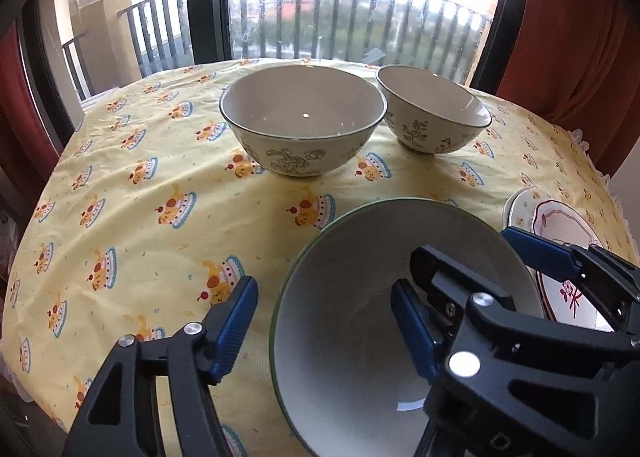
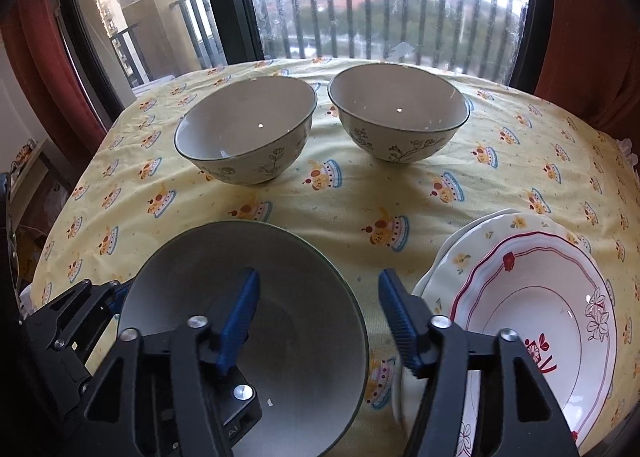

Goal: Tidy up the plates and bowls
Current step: 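Lower the large bowl onto the cloth and open both grippers, then move both grippers to the next cream bowl and grasp its rim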

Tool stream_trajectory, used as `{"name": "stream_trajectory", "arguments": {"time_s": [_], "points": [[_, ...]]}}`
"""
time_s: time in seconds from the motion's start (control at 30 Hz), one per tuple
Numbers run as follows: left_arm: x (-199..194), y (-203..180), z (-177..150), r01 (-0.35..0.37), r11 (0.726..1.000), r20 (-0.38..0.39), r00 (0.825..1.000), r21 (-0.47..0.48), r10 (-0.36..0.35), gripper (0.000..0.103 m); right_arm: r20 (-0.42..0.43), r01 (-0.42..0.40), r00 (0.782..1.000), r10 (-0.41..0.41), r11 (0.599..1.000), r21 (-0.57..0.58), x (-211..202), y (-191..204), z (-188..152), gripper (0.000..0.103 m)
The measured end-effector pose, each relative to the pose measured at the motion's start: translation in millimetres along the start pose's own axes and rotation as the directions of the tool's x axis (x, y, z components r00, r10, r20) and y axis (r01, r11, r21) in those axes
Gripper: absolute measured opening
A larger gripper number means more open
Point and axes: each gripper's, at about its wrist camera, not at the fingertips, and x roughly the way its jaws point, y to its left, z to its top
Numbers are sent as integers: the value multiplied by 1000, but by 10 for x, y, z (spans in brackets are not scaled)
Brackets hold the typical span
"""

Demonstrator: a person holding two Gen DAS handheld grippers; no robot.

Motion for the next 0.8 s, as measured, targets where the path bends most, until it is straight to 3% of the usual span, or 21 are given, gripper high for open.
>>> {"name": "stream_trajectory", "arguments": {"time_s": [0.17,0.6,0.8], "points": [[-140,8,11,-1,1000,45,999,-1,1,83,44,-12,999,12,1000,-6,-149,37,12,81],[-416,50,173,17,1000,141,990,25,-21,83,116,-21,993,25,999,-31,-442,108,177,83],[-401,144,384,-41,999,179,983,29,35,84,148,-18,989,26,998,-57,-425,162,393,83]]}}
